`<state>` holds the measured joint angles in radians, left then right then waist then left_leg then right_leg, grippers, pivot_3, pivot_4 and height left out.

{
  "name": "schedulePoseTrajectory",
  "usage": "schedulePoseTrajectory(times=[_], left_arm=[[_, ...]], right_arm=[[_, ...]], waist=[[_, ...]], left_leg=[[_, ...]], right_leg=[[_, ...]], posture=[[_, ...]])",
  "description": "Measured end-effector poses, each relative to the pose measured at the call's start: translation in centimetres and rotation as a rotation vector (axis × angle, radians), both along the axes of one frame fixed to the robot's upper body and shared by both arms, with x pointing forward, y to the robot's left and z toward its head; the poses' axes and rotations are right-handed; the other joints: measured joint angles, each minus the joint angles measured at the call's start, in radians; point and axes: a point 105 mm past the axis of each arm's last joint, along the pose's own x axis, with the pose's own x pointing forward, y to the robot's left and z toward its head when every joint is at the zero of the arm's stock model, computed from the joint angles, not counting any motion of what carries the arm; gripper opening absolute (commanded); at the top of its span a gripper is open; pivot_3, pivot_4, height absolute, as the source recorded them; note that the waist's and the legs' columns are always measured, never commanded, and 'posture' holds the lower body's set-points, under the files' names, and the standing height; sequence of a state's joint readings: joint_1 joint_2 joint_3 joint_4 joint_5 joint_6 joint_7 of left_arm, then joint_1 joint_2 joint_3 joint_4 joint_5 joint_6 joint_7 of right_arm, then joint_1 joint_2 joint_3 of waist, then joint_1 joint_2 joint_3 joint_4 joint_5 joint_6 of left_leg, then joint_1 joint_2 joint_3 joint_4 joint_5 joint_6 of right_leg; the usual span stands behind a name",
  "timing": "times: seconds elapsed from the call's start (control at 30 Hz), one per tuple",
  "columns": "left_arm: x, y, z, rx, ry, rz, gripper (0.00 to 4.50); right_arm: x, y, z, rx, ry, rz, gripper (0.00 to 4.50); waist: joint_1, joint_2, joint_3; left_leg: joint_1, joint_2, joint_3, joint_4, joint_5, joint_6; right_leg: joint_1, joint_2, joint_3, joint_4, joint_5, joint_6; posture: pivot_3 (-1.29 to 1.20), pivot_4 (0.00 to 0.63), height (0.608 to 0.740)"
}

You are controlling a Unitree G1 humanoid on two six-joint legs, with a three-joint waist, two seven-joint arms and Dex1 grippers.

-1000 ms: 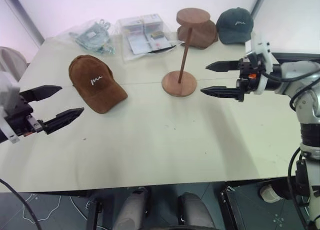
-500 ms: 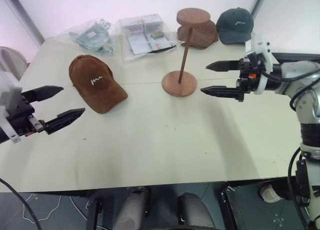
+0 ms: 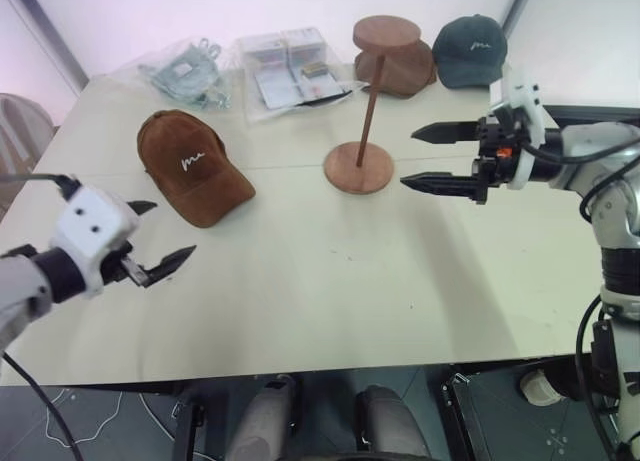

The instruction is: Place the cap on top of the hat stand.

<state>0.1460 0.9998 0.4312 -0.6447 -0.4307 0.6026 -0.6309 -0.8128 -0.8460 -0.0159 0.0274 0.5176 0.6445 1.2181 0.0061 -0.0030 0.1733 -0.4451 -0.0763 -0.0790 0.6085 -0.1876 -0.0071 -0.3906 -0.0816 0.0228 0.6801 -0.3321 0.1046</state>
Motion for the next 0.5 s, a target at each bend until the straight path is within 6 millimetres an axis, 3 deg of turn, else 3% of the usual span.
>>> schedulePoseTrajectory(times=[0.27,0.5], left_arm=[[2.3,0.2,-2.6,0.285,-0.182,0.076,4.45],[4.4,-0.3,-5.1,0.364,-0.275,0.138,4.45]], right_arm=[[-0.2,0.2,0.0,-0.001,0.013,0.003,4.5],[-0.3,0.2,0.0,-0.005,0.024,0.004,4.5]], waist=[[0.004,0.0,0.0],[0.006,0.0,0.0]], left_leg=[[0.0,0.0,0.0,-0.001,0.0,0.0],[0.0,0.0,0.0,0.0,0.0,0.0]], right_leg=[[-0.001,0.0,0.0,0.0,0.0,0.0],[0.0,0.0,0.0,0.0,0.001,0.001]], posture=[[0.0,0.15,0.74],[0.0,0.15,0.74]])
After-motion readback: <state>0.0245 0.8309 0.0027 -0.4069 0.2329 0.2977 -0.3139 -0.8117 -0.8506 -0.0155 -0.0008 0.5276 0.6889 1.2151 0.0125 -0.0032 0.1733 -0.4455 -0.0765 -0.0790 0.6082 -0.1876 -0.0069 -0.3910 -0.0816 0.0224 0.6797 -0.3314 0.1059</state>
